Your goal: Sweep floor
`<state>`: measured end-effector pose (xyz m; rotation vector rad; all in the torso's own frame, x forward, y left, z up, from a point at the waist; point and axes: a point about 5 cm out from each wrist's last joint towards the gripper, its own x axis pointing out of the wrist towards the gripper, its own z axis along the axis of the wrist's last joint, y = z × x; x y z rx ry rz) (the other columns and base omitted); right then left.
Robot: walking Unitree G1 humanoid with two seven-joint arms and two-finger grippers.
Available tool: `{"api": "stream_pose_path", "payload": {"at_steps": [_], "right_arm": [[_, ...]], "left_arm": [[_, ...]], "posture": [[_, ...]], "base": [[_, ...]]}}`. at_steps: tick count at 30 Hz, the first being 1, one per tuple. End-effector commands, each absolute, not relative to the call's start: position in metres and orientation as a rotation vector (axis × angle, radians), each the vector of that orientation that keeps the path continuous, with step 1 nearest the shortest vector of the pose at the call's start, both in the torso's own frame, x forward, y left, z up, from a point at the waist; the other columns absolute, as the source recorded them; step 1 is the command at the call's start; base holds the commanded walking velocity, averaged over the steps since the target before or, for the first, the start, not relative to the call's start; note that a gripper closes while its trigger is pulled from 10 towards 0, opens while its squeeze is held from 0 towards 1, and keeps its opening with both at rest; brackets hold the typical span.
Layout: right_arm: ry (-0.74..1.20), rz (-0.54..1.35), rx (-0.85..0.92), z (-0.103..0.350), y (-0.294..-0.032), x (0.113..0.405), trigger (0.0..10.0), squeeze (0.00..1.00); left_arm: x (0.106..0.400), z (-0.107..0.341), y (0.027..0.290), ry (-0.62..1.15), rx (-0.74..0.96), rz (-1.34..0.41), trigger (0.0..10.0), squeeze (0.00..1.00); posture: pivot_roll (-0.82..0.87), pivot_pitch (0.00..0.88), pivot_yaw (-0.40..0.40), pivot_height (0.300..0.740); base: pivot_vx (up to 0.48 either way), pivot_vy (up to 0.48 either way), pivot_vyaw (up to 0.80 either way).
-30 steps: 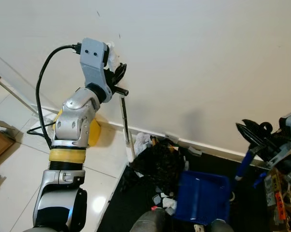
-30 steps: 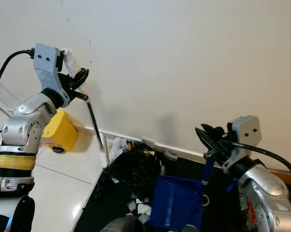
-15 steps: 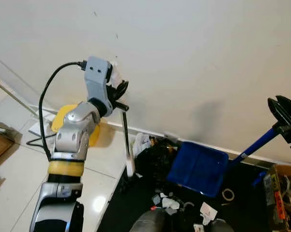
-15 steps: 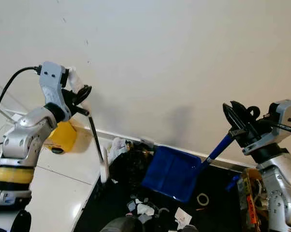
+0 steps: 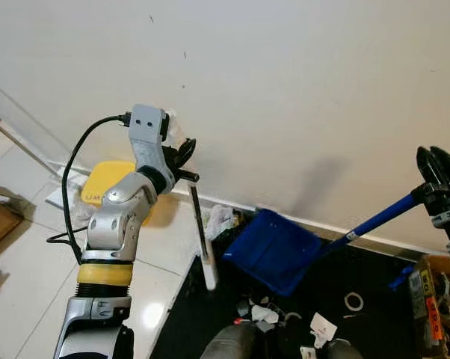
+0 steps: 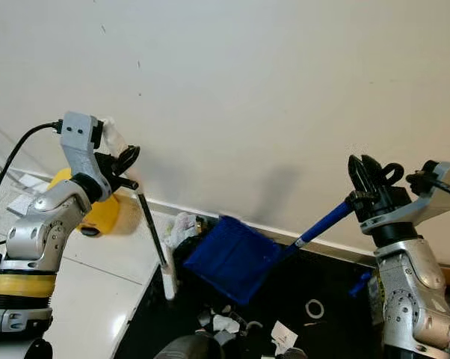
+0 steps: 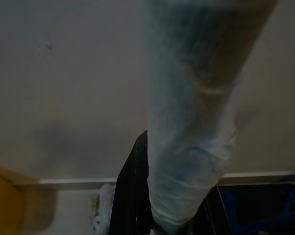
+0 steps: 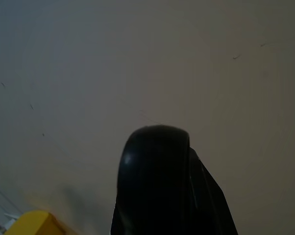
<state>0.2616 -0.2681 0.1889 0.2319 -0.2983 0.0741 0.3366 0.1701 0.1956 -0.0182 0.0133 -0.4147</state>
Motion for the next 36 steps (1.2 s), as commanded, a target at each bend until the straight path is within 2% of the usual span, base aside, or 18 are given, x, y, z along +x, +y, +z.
{"api": "stream_pose_path", "payload": {"at_steps": [1, 5, 20, 23, 36], "right_arm": [[-0.329, 0.087, 0.280, 0.1910, -0.2657, 0.2621, 10.0, 0.00], [-0.331, 0.085, 0.280, 0.1912, -0.2656, 0.2625, 10.0, 0.00], [-0.325, 0.092, 0.291, 0.1895, -0.2646, 0.2623, 10.0, 0.00], [-0.324, 0.093, 0.290, 0.1894, -0.2646, 0.2621, 10.0, 0.00], [-0.318, 0.096, 0.291, 0.1876, -0.2641, 0.2608, 10.0, 0.00]], "left_arm": [[0.3343, 0.1998, 0.1736, -0.013, 0.007, -0.406, 10.0, 0.00], [0.3344, 0.2002, 0.1740, -0.017, -0.005, -0.406, 10.0, 0.00], [0.3351, 0.2015, 0.1769, -0.023, -0.017, -0.396, 10.0, 0.00], [0.3363, 0.2019, 0.1788, -0.020, -0.031, -0.377, 10.0, 0.00], [0.3380, 0.2015, 0.1813, -0.014, -0.022, -0.360, 10.0, 0.00]], "posture": [[0.06, 0.123, 0.157, 0.740], [0.05, 0.123, 0.159, 0.740], [0.06, 0.118, 0.159, 0.740], [0.06, 0.118, 0.159, 0.740], [0.06, 0.127, 0.163, 0.740]], "base": [[0.000, 0.000, 0.00], [0.061, -0.311, 0.00], [0.313, -0.360, 0.00], [0.326, 0.000, 0.00], [0.000, 0.000, 0.00]]}}
